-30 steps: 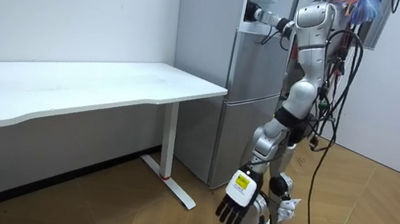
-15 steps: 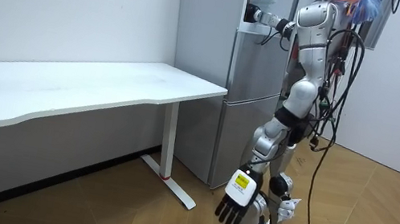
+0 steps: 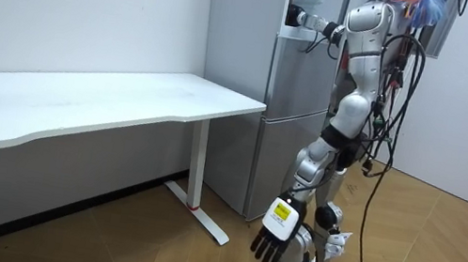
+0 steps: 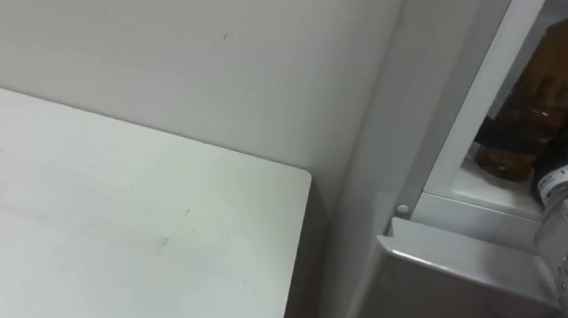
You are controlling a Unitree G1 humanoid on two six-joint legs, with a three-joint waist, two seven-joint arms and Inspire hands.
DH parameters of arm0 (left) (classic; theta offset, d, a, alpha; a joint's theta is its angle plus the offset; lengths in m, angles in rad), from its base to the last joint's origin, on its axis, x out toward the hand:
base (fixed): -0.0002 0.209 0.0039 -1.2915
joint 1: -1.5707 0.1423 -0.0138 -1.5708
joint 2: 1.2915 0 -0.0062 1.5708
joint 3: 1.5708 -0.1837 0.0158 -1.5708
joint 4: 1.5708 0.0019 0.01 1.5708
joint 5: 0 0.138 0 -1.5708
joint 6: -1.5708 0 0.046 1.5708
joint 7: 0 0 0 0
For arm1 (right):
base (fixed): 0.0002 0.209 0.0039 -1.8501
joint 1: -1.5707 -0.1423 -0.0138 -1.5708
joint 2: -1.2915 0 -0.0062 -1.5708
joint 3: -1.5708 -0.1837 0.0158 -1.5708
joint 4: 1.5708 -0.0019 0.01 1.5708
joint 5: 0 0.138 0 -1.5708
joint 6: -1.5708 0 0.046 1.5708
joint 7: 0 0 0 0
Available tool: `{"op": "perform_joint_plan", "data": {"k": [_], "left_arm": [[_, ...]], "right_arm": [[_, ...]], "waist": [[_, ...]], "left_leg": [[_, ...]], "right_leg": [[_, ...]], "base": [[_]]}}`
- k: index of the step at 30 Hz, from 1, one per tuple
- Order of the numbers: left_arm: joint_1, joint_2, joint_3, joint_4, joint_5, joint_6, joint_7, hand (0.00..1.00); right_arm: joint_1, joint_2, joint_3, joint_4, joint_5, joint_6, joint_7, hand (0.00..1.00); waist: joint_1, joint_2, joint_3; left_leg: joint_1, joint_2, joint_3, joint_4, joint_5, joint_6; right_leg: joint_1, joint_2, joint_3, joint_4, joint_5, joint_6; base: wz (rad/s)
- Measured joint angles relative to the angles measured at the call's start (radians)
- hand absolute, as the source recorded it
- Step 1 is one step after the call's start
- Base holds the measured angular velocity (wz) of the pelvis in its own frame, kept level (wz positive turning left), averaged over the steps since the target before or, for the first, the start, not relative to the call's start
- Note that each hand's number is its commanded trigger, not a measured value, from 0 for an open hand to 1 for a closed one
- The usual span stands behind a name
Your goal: Put the bottle in the upper fridge
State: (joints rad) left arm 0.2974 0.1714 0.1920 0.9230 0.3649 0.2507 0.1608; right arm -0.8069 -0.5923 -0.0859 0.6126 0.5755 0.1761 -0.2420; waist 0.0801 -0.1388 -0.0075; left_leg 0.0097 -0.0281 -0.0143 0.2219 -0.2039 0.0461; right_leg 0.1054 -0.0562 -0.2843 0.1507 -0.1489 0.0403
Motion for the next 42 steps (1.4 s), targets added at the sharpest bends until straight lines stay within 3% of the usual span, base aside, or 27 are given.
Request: {"op": "perform_joint_plan", "data": {"k": [13,23,28,42], "left_arm": [[-0.004,0.0,0.0,0.0,0.0,0.0,0.0,0.0],[-0.006,0.008,-0.001,0.001,-0.005,-0.017,-0.002,0.0],[-0.016,0.009,-0.002,0.002,-0.005,-0.02,0.005,0.0],[0.004,0.004,-0.002,0.001,-0.015,-0.024,0.028,0.0]], "right_arm": [[0.0,0.0,0.003,-0.007,-0.001,0.0,0.005,0.0],[0.019,0.0,0.029,-0.153,-0.036,0.0,0.01,0.0],[0.106,0.0,0.029,-0.284,-0.036,0.0,-0.007,0.0],[0.158,0.0,0.027,-0.396,-0.078,0.001,-0.063,0.0]], "waist": [[-0.007,-0.001,-0.0006],[-0.042,-0.002,-0.0003],[-0.045,-0.005,0.0],[-0.045,-0.002,0.0011]], "left_leg": [[0.002,0.0,0.002,-0.002,0.0,0.0],[0.002,0.006,0.011,-0.002,0.0,0.0],[0.009,0.005,0.02,-0.002,0.0,0.0],[0.023,0.014,0.036,-0.009,-0.001,-0.002]], "right_leg": [[-0.001,0.0,0.011,0.0,0.0,0.0],[0.0,0.003,0.023,0.0,0.0,0.0],[0.003,0.005,0.038,0.0,0.0,0.0],[0.01,0.007,0.041,0.0,0.0,0.0]], "base": [[0.0],[-0.01],[-0.04],[-0.02]]}}
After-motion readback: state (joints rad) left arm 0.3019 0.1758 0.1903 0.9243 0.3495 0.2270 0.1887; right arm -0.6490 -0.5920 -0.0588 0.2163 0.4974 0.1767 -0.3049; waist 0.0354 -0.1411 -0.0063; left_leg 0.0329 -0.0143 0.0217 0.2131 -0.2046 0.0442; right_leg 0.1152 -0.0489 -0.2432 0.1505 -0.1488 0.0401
